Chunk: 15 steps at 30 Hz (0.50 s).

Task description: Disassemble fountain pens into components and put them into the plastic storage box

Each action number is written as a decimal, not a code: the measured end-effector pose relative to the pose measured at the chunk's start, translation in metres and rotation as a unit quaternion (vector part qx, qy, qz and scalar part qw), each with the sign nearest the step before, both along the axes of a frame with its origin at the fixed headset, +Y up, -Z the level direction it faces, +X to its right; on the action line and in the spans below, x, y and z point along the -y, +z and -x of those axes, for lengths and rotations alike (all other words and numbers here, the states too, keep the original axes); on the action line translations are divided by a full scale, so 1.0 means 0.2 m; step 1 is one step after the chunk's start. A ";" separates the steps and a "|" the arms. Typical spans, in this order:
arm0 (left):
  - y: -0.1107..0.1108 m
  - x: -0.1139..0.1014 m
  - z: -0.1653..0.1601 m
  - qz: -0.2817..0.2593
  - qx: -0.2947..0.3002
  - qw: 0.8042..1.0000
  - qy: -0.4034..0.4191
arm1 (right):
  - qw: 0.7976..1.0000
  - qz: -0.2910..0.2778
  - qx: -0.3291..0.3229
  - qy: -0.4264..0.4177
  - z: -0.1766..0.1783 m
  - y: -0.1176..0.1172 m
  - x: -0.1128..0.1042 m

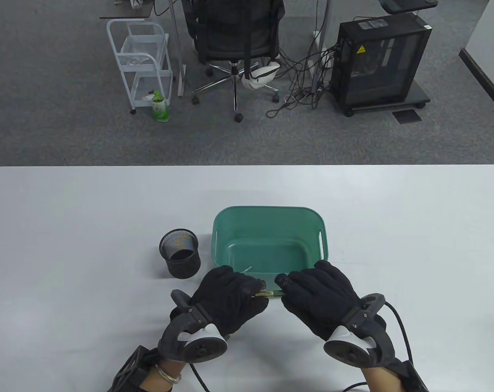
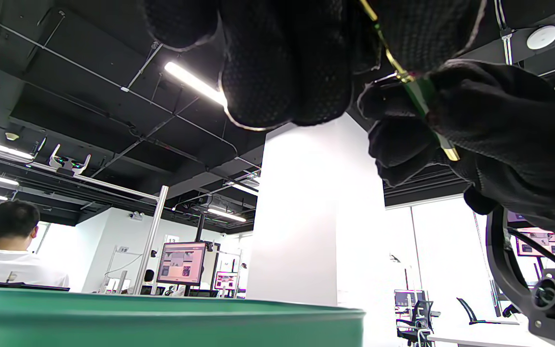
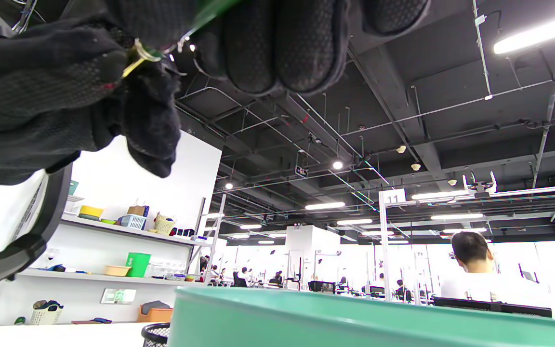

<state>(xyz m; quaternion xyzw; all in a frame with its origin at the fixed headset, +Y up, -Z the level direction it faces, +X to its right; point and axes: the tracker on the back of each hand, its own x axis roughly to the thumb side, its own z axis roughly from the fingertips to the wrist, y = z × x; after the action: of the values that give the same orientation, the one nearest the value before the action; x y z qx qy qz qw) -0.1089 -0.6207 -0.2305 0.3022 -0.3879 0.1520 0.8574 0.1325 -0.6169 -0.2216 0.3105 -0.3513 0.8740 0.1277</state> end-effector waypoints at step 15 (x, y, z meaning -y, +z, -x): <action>-0.01 0.00 0.01 0.004 0.007 1.000 0.009 | 1.000 0.001 -0.003 0.001 0.00 0.00 0.00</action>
<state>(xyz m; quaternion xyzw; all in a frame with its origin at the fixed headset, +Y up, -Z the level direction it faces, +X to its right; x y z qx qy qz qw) -0.1100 -0.6208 -0.2318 0.3006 -0.3904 0.1631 0.8548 0.1321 -0.6174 -0.2215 0.3130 -0.3498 0.8736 0.1283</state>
